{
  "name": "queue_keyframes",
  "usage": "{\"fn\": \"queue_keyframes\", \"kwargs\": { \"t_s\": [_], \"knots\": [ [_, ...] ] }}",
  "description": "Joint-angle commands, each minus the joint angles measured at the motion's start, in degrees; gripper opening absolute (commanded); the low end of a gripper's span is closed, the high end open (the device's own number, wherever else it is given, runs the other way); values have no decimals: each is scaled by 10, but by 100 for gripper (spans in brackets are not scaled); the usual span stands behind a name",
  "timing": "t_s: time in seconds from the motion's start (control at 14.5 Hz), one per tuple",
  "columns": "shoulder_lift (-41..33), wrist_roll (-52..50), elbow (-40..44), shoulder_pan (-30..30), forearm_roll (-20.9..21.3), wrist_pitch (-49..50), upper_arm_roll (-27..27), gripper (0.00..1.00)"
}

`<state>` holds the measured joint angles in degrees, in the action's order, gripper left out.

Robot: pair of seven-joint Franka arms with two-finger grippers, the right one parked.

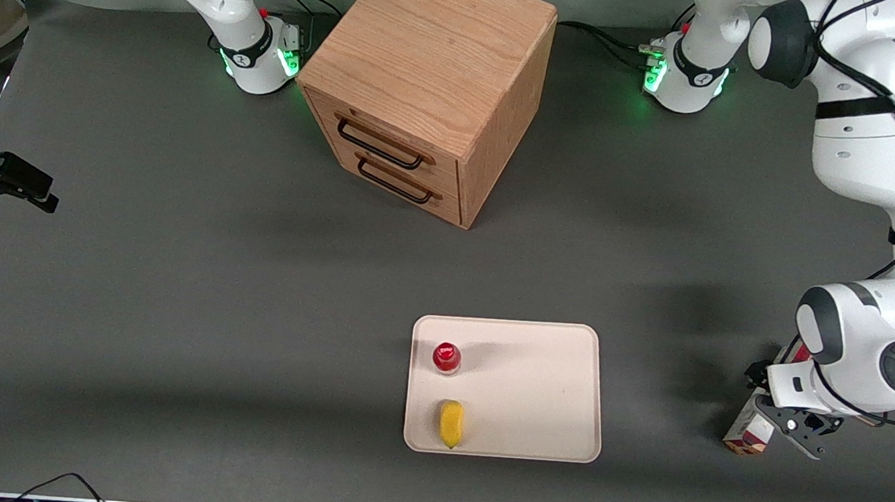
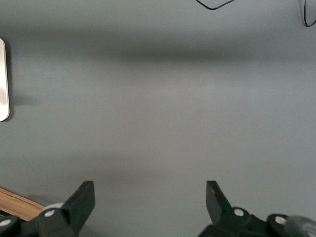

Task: Place red cookie box on tray
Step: 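Lower the left gripper onto the red-and-white cookie box and grasp it, then lift the cookie box upright and carry it over the white tray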

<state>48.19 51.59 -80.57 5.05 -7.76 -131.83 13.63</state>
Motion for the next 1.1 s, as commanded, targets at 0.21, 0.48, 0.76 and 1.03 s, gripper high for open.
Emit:
{"fn": "queue_keyframes", "kwargs": {
  "t_s": [0.21,0.48,0.76,1.03],
  "knots": [
    [4,10,-1,-1,7,-7,5,0],
    [-10,-13,1,0,7,9,21,0],
    [-71,-143,33,5,8,145,26,0],
    [-137,-373,40,14,68,226,-48,0]
  ]
}}
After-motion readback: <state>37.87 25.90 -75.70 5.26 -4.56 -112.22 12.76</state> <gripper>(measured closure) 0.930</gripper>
